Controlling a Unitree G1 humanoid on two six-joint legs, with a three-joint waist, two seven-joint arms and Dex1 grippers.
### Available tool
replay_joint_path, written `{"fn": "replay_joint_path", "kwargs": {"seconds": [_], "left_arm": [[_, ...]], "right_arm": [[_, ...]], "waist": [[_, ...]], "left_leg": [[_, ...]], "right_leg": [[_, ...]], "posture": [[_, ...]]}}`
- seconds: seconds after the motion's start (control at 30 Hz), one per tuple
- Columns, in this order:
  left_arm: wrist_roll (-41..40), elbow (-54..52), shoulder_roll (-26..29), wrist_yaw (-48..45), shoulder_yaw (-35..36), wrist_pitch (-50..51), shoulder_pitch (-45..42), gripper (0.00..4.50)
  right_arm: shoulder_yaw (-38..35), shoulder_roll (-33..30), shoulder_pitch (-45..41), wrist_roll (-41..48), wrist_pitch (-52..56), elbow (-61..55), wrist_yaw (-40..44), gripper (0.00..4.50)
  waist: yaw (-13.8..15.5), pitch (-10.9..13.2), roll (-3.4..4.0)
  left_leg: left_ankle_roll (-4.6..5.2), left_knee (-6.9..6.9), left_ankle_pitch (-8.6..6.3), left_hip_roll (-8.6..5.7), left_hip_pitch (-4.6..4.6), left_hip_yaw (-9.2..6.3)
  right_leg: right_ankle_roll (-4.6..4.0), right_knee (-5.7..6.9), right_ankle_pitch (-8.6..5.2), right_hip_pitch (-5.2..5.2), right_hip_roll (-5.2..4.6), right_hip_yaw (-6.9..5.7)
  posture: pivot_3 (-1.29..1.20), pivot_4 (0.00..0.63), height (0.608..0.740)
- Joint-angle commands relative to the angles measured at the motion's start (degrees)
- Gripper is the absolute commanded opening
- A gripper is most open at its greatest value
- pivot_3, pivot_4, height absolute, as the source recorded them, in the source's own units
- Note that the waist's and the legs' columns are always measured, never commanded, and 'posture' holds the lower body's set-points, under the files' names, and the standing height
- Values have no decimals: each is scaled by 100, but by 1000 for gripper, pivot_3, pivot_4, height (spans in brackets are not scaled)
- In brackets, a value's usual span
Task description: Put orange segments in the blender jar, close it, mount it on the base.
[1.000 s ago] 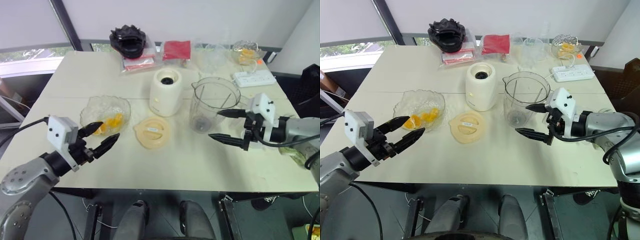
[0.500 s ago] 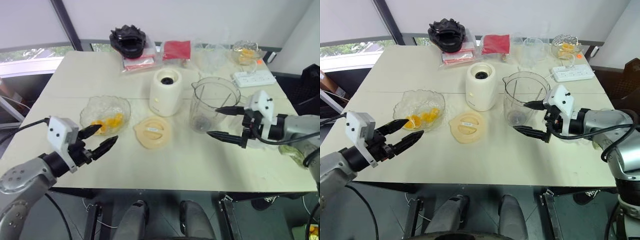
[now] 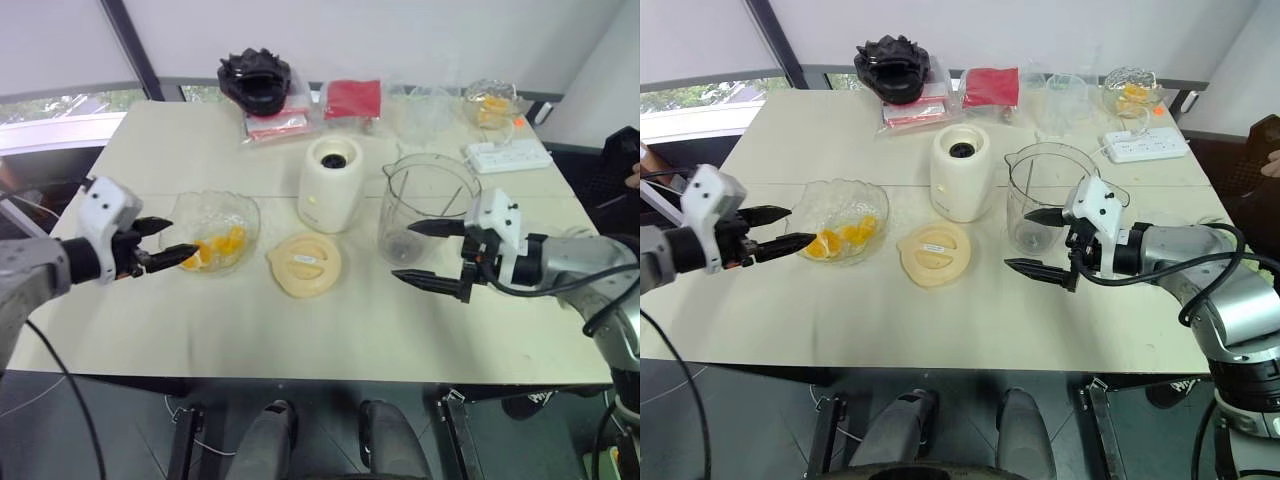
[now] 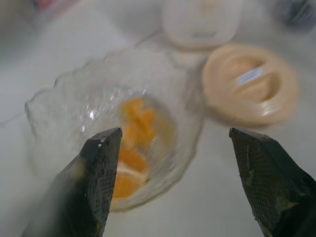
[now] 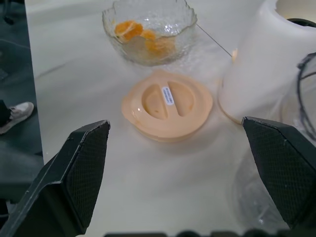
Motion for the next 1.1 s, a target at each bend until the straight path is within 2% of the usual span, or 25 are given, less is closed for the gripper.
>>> {"fn": "replay_joint_path", "kwargs": {"seconds": [0.03, 0.23, 0.33, 0.47, 0.6, 0.73, 1.1], "left_arm": [[700, 861, -228, -30, -641, -5, -787, 3644], [1827, 2215, -741, -192, -1739, 63, -2171, 3644], [2299, 3132, -1138, -355, -2275, 460, -3229, 3644], [2763, 4294, -1613, -307, -2542, 611, -4039, 3644], [3049, 5101, -1952, -307, -2534, 514, -4385, 3644], [3271, 5745, -2239, -182, -2415, 426, -4595, 3644], [3419, 6539, -2763, 124, -2077, 442, -4869, 3644]], "right_arm": [[-128, 22, 26, 130, 39, -306, -92, 4471], [-18, 89, -83, 177, 124, -360, -172, 4471], [104, 87, -183, 216, 211, -411, -113, 4471], [192, 5, -282, 185, 225, -374, -9, 4471], [245, -15, -395, 132, 207, -286, 46, 4471], [297, 7, -438, 58, 165, -238, 46, 4471], [299, 3, -346, 18, 93, -286, 44, 4471]], "waist": [[3, 0, 0], [-29, 7, -13], [-33, 8, -15], [-43, 8, -21], [-181, 8, -21], [-187, 9, -24], [-134, 9, -28]], "left_leg": [[0, 0, 0, 0, 0, -1], [-1, 4, 1, -1, -1, -1], [-1, 6, 1, -3, -1, -1], [0, 15, 2, -5, -5, -4], [1, 13, 1, -7, -5, -3], [1, 10, 1, -6, -6, -4], [0, 17, 1, -9, -10, -6]], "right_leg": [[1, 1, 0, -1, 0, 0], [6, 8, 3, -4, 1, 0], [8, 11, 4, -4, 1, -1], [19, 12, 8, -1, 4, -2], [25, 13, 10, -4, 1, -1], [25, 19, 10, -13, 2, -1], [32, 19, 14, -11, 0, -1]], "posture": [[0, 150, 740], [0, 150, 740], [0, 150, 740], [0, 150, 740], [0, 150, 740], [0, 150, 740], [0, 150, 740]]}}
